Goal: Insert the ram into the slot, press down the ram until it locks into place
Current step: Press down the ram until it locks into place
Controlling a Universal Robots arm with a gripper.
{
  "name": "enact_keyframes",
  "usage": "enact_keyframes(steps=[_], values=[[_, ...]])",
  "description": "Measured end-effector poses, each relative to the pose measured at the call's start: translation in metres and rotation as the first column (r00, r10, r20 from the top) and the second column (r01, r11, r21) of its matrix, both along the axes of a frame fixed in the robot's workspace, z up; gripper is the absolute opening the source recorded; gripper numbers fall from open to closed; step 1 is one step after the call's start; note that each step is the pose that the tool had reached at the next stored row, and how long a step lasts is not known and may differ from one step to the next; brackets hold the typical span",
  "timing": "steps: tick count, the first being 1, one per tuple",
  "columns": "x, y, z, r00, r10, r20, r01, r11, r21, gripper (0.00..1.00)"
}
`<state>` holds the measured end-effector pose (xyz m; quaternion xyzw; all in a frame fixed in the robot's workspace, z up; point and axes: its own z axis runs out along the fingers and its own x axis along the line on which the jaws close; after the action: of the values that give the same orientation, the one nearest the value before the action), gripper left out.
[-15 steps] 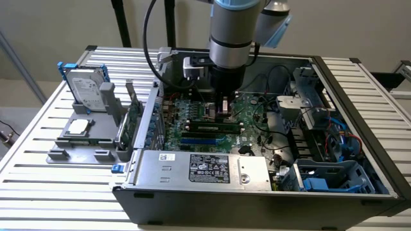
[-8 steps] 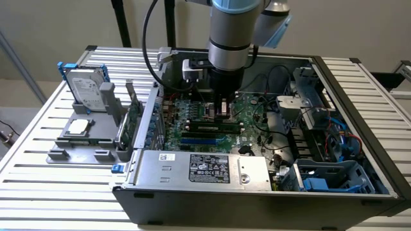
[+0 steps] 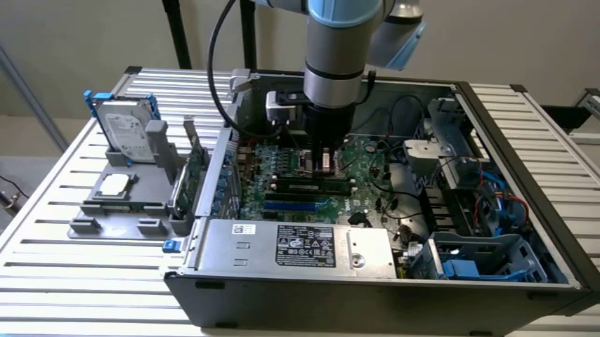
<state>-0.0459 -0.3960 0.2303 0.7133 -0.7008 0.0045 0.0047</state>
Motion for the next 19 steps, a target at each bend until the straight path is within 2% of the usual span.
enact_keyframes(steps=[7,8,10,14,19], values=[[0.000,0.0001,-0.0025,1.0000,0.000,-0.0002,0.000,1.0000,0.0009,0.11],[0.000,0.0003,0.0006,1.0000,0.000,-0.0006,0.000,1.0000,0.0027,0.11],[0.000,0.0001,0.0103,1.0000,0.000,-0.0026,0.000,1.0000,0.0007,0.11],[0.000,0.0001,0.0262,1.0000,0.000,-0.0033,0.000,1.0000,0.0007,0.11],[0.000,0.0001,0.0280,1.0000,0.000,-0.0035,0.000,1.0000,0.0017,0.11]])
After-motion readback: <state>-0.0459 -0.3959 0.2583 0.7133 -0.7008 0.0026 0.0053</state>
